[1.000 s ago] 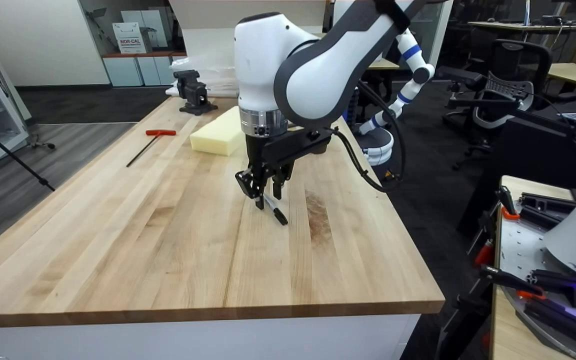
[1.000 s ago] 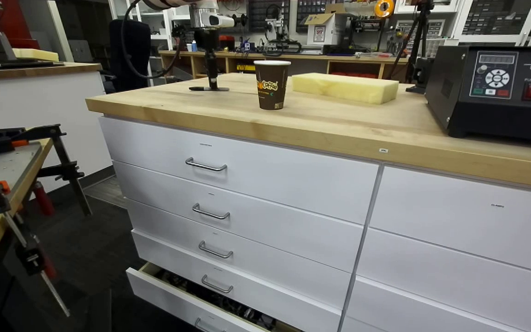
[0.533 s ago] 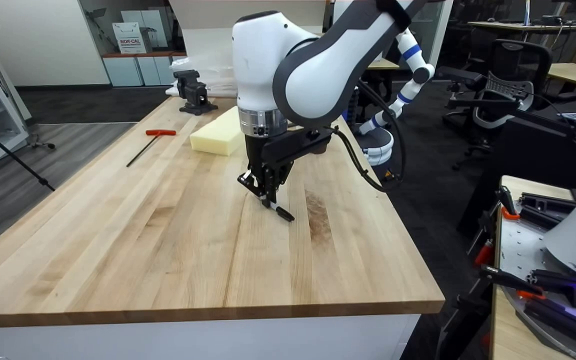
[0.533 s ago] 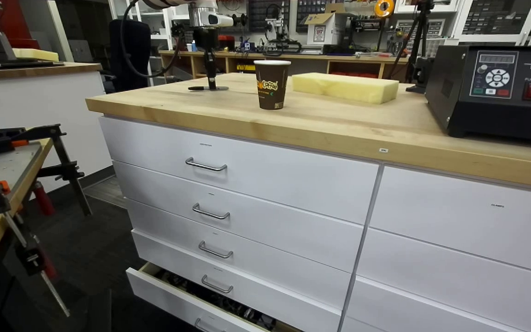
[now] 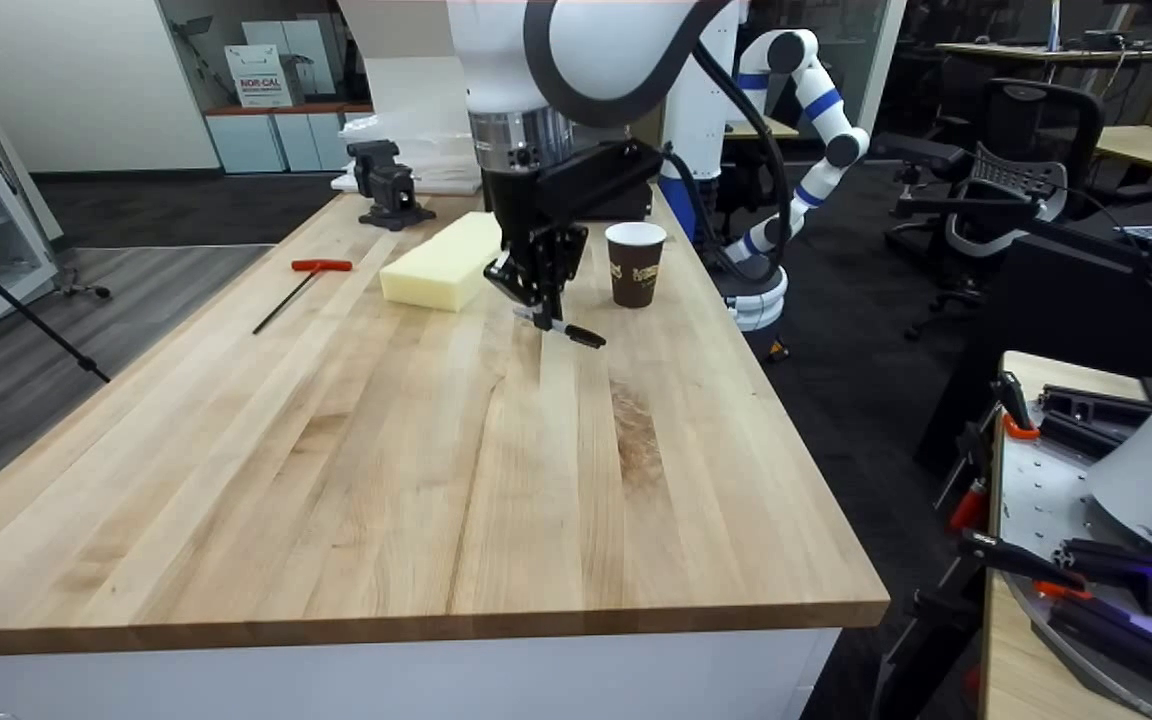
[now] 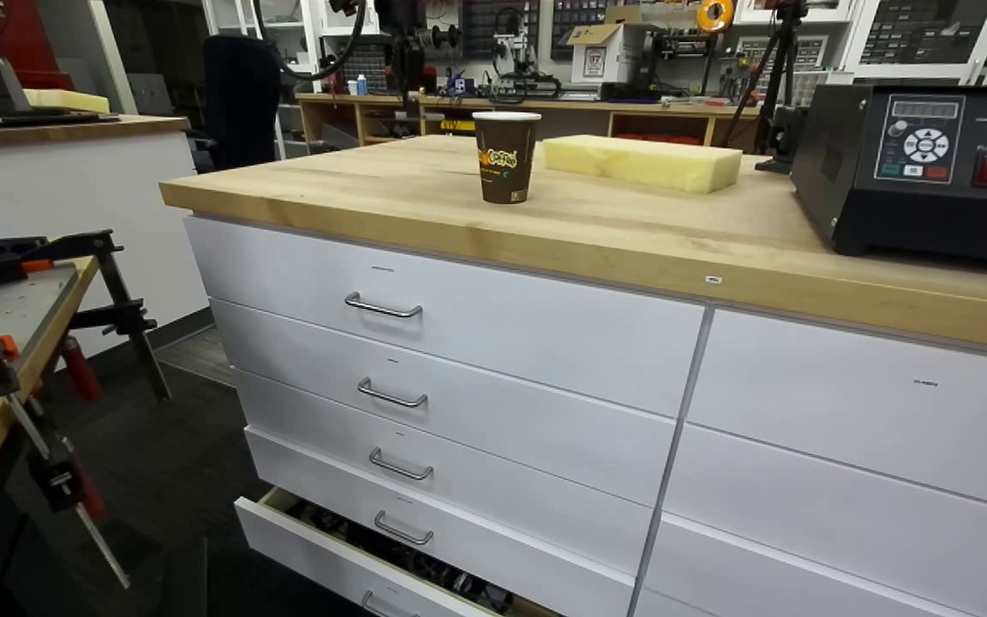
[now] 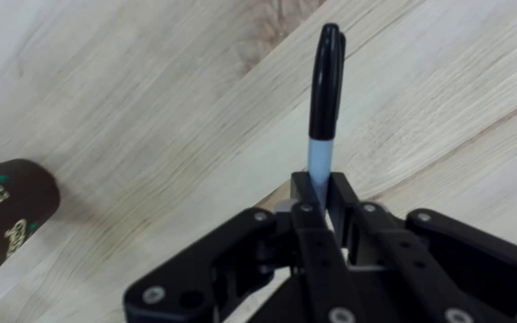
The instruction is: Put the pen in the cup
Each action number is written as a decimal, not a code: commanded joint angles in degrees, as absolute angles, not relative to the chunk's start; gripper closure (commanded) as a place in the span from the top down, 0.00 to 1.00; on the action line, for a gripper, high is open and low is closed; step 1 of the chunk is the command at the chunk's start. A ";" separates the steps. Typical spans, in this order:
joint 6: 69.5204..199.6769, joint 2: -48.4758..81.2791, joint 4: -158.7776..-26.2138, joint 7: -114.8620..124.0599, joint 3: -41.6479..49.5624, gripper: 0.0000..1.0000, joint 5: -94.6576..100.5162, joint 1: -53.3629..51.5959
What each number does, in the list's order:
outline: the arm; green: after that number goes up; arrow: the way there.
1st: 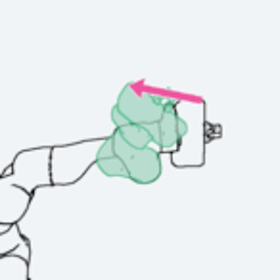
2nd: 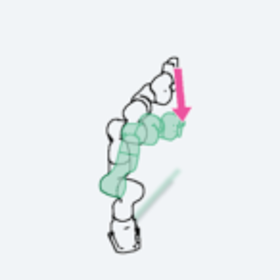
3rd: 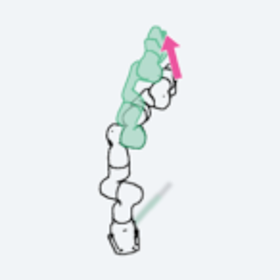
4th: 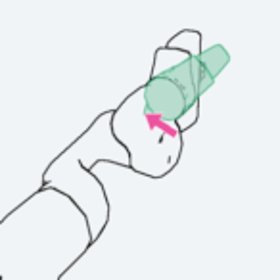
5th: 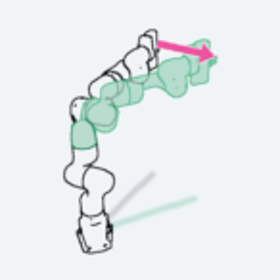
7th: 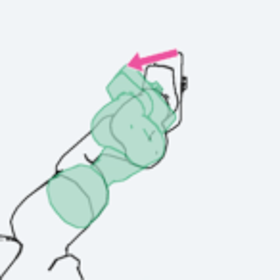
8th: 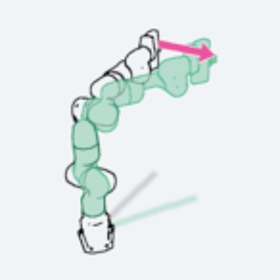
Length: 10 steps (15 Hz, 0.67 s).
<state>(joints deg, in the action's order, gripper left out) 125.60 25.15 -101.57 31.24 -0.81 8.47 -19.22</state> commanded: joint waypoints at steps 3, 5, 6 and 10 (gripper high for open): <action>129.95 21.50 -102.35 27.93 1.47 0.03 13.61 -15.07; 132.49 21.78 -102.53 27.71 2.07 0.03 13.84 -13.56; 130.86 22.23 -101.43 27.49 2.35 0.03 13.23 -12.87; 129.46 22.28 -100.08 26.90 3.22 0.03 13.52 -11.32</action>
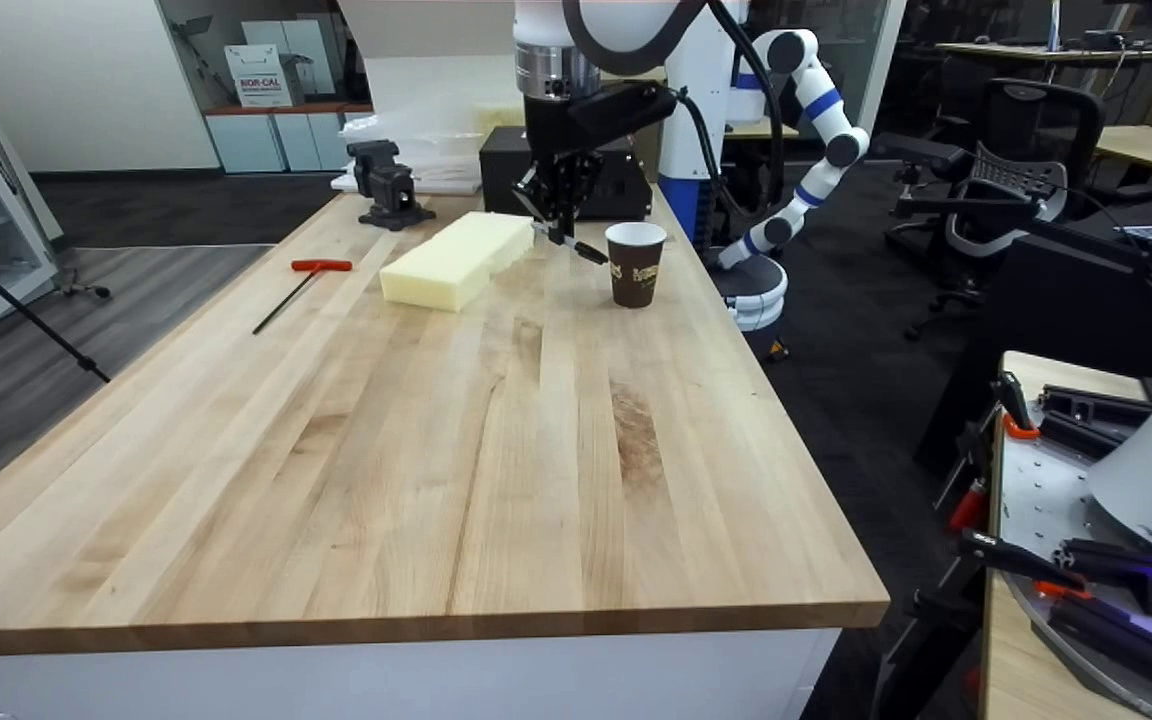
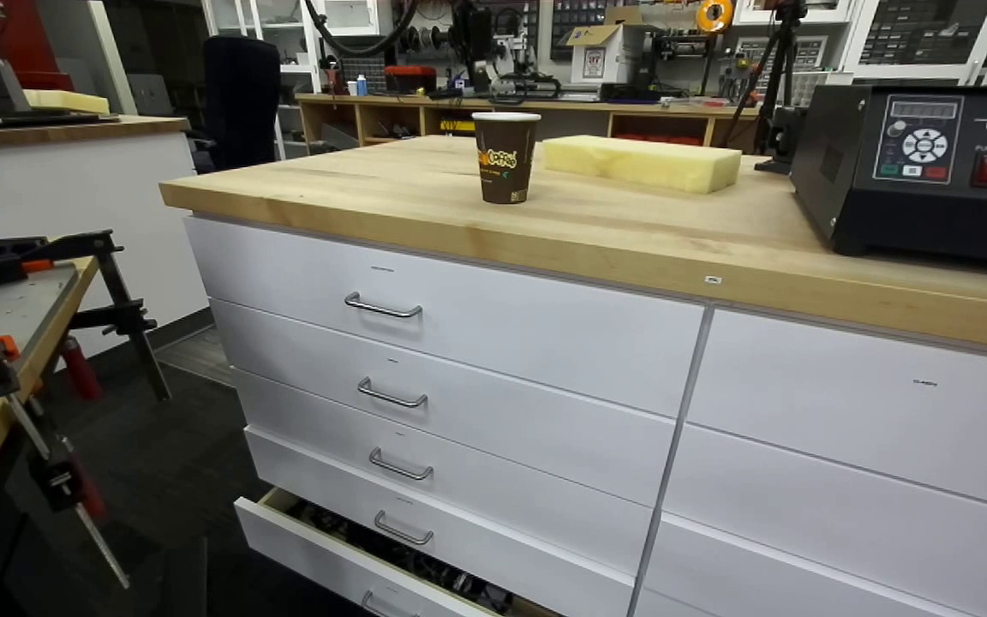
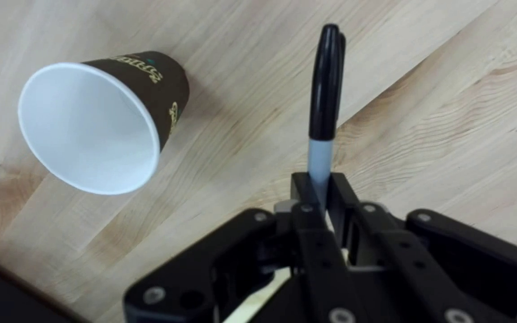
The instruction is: Put the pen in the cup
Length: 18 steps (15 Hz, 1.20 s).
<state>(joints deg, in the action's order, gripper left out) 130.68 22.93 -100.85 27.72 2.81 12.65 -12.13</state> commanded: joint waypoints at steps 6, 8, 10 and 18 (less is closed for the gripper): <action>128.49 21.70 -99.72 26.21 4.94 0.03 13.83 -9.32; 128.57 21.79 -99.44 26.33 5.75 0.03 14.00 -8.56; 130.43 21.84 -99.60 26.89 6.90 0.03 15.22 -8.12; 140.30 20.95 -103.34 28.77 8.74 0.03 19.80 -8.28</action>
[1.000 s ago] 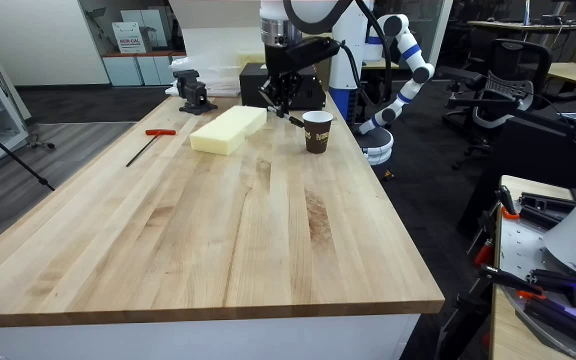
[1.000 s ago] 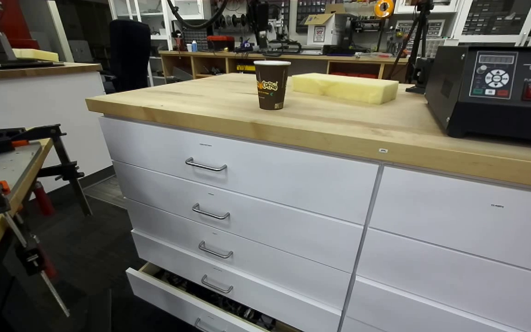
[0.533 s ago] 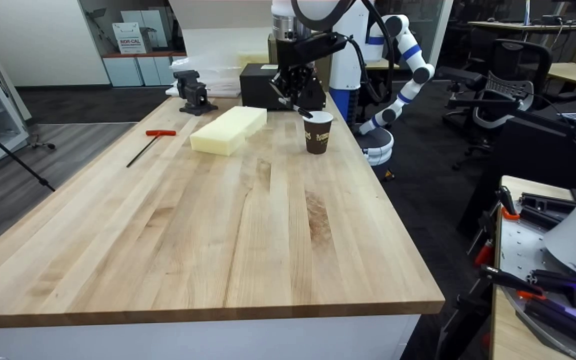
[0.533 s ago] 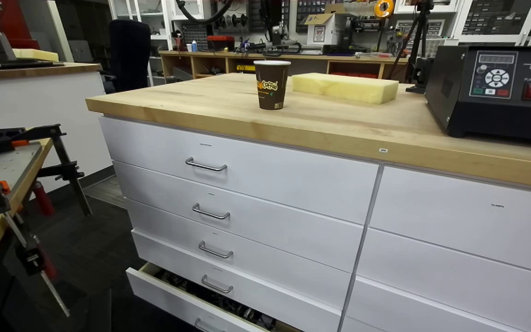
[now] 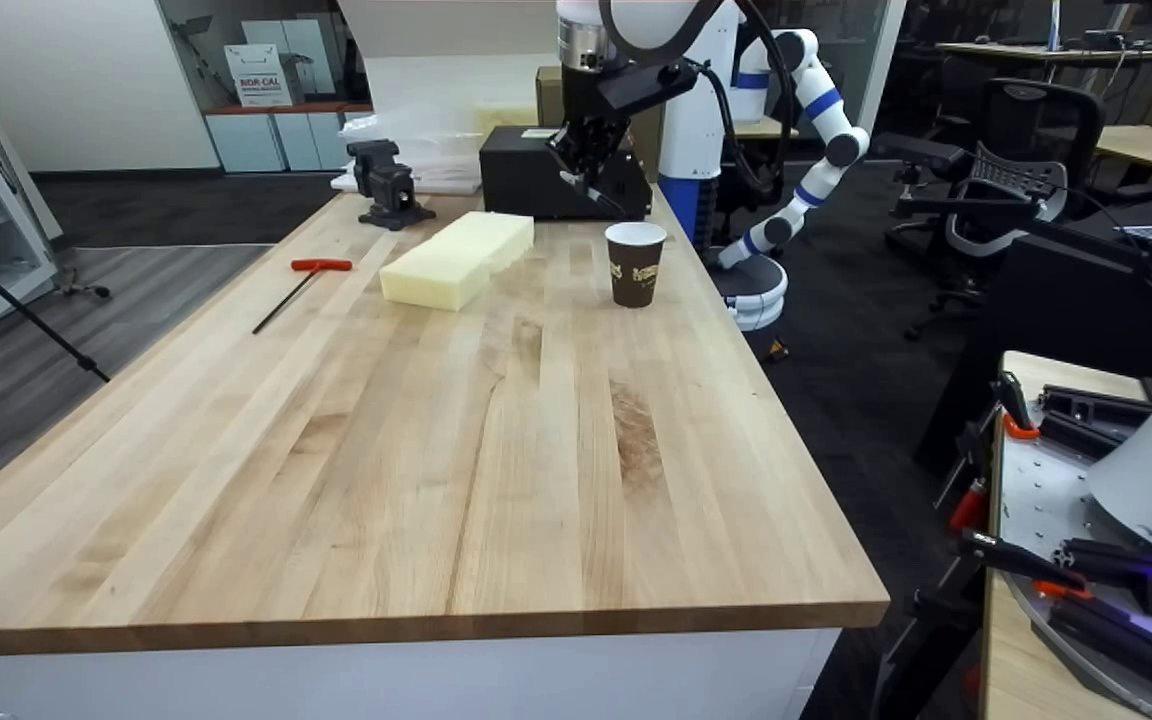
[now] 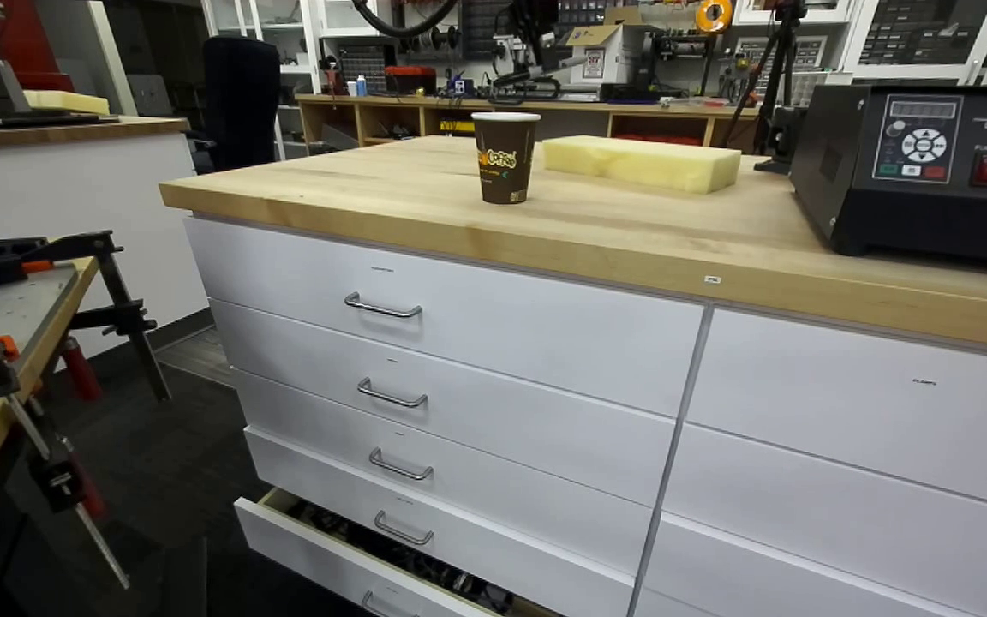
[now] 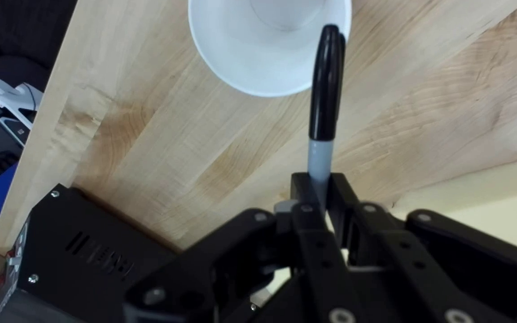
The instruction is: Put the pen in the cup
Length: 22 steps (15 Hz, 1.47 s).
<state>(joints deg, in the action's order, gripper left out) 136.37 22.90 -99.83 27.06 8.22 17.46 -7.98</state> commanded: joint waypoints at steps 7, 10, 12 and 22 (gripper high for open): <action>146.55 19.29 -109.00 29.96 11.84 0.03 23.14 -8.17; 148.52 18.11 -111.63 30.70 13.35 0.03 23.93 -8.29; 149.11 16.45 -113.80 31.16 13.18 0.38 22.57 -8.18; 132.27 8.39 -107.84 30.70 5.53 0.97 14.02 -6.98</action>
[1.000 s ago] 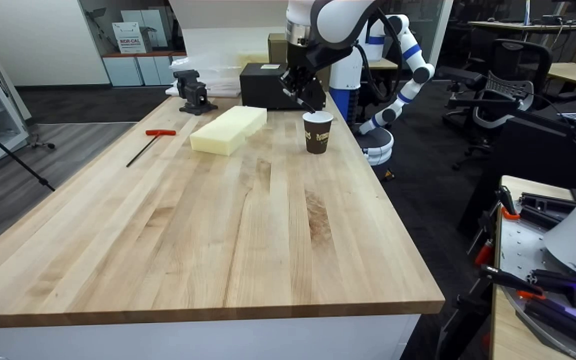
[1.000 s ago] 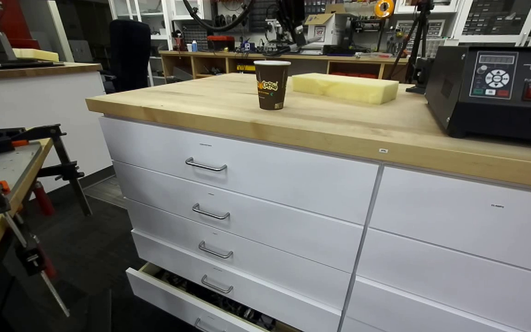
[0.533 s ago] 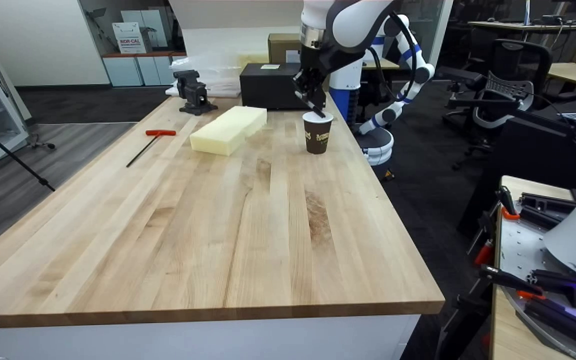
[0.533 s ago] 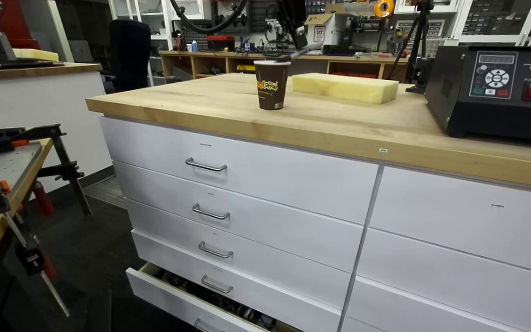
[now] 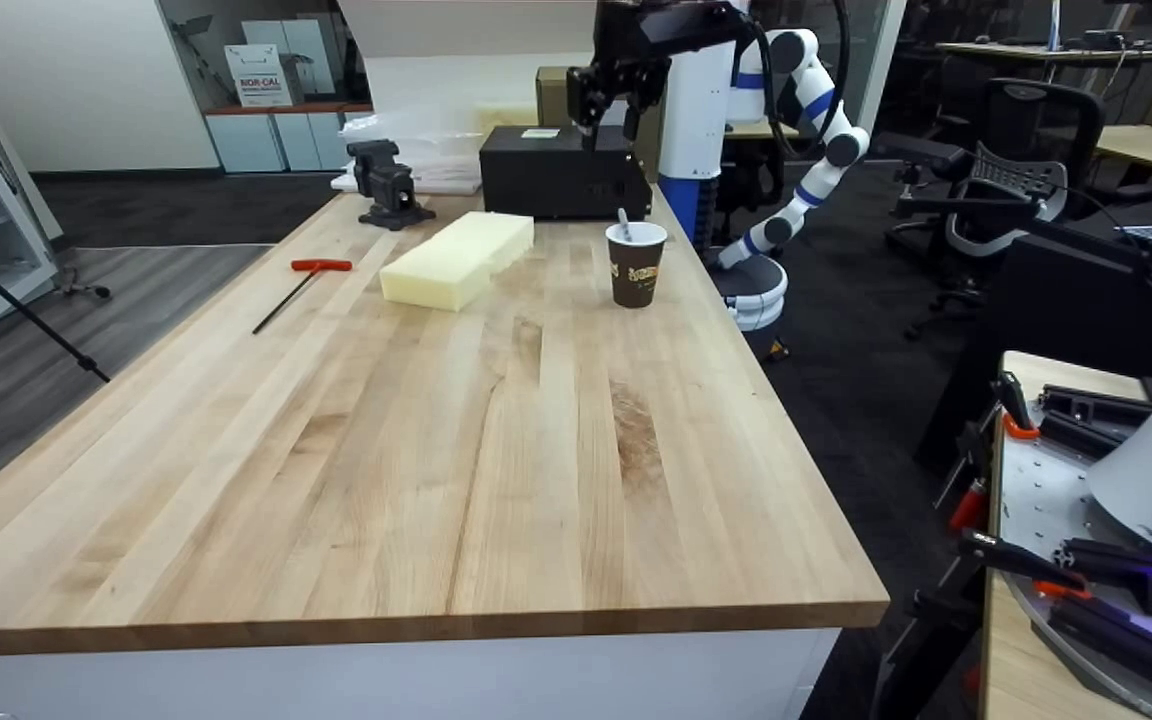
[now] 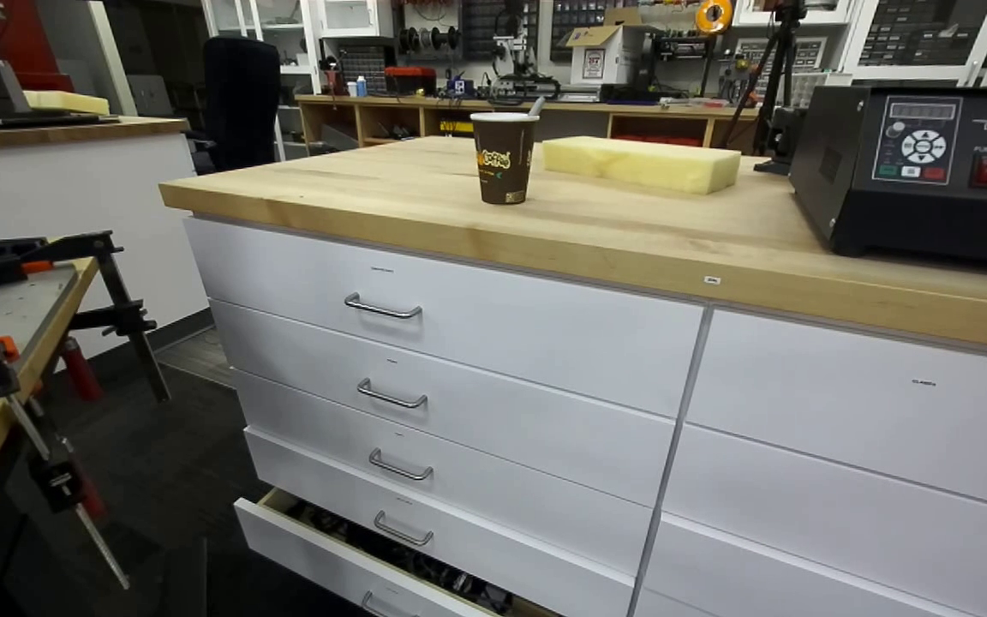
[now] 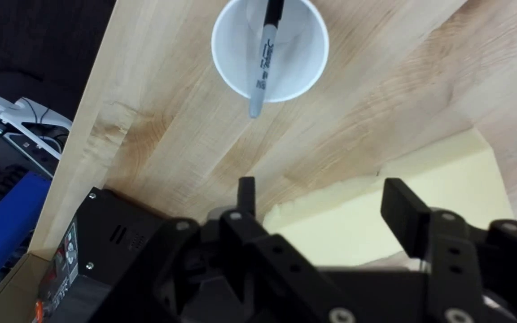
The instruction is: Put the pen in the cup
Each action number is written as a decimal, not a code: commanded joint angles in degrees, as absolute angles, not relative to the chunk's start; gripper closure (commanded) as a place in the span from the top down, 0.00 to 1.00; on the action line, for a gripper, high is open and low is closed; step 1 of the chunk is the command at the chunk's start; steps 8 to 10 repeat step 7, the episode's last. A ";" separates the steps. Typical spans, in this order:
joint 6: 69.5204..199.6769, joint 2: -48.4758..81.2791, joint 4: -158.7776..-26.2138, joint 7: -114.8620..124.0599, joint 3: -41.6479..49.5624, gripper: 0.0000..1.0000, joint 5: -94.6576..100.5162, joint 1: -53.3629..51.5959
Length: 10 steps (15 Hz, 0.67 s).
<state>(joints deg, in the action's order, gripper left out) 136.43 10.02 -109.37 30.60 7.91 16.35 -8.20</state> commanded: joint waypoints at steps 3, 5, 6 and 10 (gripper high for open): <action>133.66 8.91 -107.70 30.13 4.52 0.91 13.28 -6.46; 133.39 8.92 -107.21 29.53 3.92 1.00 11.78 -6.44; 133.37 8.92 -107.19 29.52 3.81 1.00 11.69 -6.40; 133.36 8.93 -107.20 29.51 3.78 1.00 11.65 -6.31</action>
